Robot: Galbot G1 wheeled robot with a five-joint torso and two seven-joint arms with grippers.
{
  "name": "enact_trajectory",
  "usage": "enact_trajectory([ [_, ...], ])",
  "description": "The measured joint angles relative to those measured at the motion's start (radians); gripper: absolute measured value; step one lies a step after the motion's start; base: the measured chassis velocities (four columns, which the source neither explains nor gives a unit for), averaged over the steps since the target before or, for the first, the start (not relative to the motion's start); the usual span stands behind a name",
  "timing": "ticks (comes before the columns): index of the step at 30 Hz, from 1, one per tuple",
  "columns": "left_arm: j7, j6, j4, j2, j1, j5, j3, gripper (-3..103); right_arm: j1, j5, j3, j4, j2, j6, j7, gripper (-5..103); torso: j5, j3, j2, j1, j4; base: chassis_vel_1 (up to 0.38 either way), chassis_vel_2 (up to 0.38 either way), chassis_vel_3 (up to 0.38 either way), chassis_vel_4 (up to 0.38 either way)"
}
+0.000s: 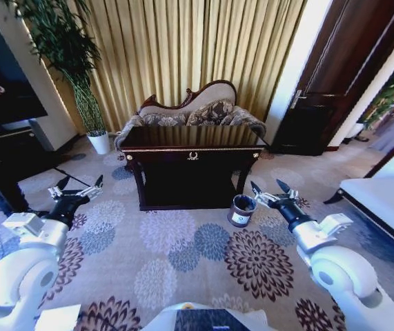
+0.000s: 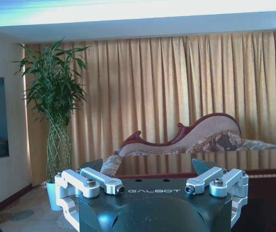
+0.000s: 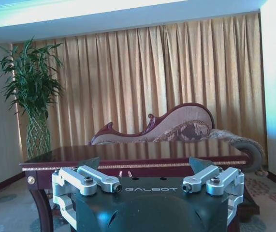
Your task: Move to the front of the table and place the trash on the table into the trash bin.
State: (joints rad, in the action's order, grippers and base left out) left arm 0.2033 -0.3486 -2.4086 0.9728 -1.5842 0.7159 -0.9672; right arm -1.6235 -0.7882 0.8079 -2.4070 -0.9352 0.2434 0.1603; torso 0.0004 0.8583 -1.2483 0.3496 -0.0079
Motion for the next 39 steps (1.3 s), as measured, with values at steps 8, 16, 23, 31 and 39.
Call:
enact_trajectory([
  [8,0.001,0.000,0.003,0.002,0.002,0.000,0.006,100,-0.001,-0.001,0.002,0.005,0.000,-0.001,0.000,100,0.0001,0.000,0.000,0.000,0.0001,0.232,-0.233,-0.200,0.246],
  [16,0.004,0.011,0.011,0.010,0.000,-0.001,0.014,100,0.017,0.007,-0.020,0.033,-0.004,-0.030,0.000,100,-0.0012,-0.001,-0.001,-0.001,0.0005,0.159,-0.106,-0.154,0.115],
  [23,-0.005,0.023,0.017,0.024,0.004,-0.001,0.025,100,0.012,0.050,-0.012,0.054,-0.007,-0.030,0.000,100,-0.0003,0.000,0.001,0.001,0.0001,-0.033,0.021,0.036,-0.009],
  [31,-0.005,0.023,0.017,0.025,0.004,-0.001,0.025,100,0.011,0.050,-0.012,0.054,-0.008,-0.029,-0.001,100,-0.0008,0.000,0.000,-0.001,0.0003,0.000,0.000,0.000,0.000],
  [39,-0.006,0.023,0.017,0.025,0.004,0.000,0.025,100,0.011,0.050,-0.011,0.054,-0.008,-0.029,-0.001,100,-0.0006,0.000,0.000,0.000,0.0004,0.000,0.000,0.000,0.000],
])
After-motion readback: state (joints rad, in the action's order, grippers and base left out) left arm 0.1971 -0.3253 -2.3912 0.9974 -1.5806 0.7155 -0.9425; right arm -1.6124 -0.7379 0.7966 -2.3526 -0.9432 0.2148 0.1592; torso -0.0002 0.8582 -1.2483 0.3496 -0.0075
